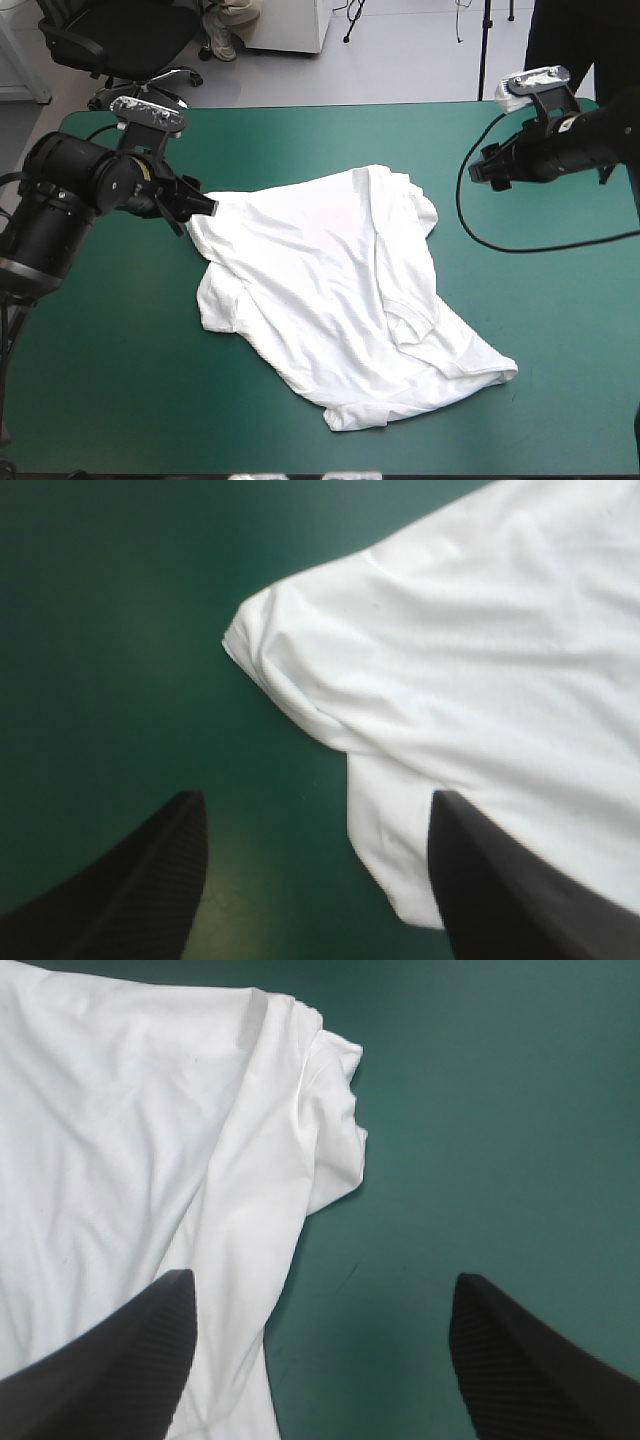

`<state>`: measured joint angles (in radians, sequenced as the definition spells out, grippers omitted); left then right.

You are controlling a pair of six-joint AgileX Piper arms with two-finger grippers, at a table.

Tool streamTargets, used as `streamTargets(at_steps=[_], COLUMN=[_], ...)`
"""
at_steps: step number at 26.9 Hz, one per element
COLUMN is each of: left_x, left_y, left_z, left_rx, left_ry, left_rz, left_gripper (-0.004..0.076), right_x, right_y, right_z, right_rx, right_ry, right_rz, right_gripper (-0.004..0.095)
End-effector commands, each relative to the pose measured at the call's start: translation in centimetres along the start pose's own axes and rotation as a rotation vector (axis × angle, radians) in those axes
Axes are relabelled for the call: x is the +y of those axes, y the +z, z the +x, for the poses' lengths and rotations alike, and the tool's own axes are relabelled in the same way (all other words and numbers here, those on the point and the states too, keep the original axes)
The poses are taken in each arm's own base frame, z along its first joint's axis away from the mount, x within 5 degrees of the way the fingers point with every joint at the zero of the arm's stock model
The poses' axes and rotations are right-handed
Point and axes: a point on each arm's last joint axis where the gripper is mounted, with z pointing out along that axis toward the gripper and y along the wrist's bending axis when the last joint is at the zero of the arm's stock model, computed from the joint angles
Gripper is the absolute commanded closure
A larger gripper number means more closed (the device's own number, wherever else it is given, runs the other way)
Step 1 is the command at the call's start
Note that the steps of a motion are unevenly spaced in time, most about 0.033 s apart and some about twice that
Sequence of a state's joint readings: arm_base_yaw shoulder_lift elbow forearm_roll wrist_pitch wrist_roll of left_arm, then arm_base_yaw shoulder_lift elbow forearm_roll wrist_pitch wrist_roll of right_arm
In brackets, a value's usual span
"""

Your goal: Fold the cloth

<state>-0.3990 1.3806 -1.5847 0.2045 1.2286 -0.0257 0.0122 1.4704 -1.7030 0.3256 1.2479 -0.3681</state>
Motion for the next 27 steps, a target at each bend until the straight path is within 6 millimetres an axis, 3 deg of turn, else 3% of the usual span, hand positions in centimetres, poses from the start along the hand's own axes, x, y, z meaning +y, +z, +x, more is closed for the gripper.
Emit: streamTargets(at_steps=[1,6,12,22,27], left_x=[-0.4,-0.5,0.0,-1.4,-1.7], left_y=[-0.7,4.4,8.5,16.7,19.3], left_z=[2.6,6.4,7.2,7.7,8.0], left_rx=[0.078,0.260,0.292,0.462,0.497], left_ry=[0.002,-0.040,-0.139,-0.142,-0.140], left_rz=[0.019,0.007,0.094,0.128,0.131], left_gripper=[0.0259,0.0259,0.0259,0.0259,0.0259], right_x=[1.9,4.6,6.1,5.5,5.5], right_y=[-3.9,-6.5,-6.4,-6.5,-6.5], right_z=[1.9,5.9,8.0,8.2,8.2], right_rx=[-0.087,-0.103,-0.027,0.004,0.004], right_ry=[-0.028,-0.102,-0.152,-0.138,-0.138], right_rz=[0.013,0.060,0.092,0.155,0.155], right_gripper=[0.0248,0.0250,0.0250,0.0250,0.0250])
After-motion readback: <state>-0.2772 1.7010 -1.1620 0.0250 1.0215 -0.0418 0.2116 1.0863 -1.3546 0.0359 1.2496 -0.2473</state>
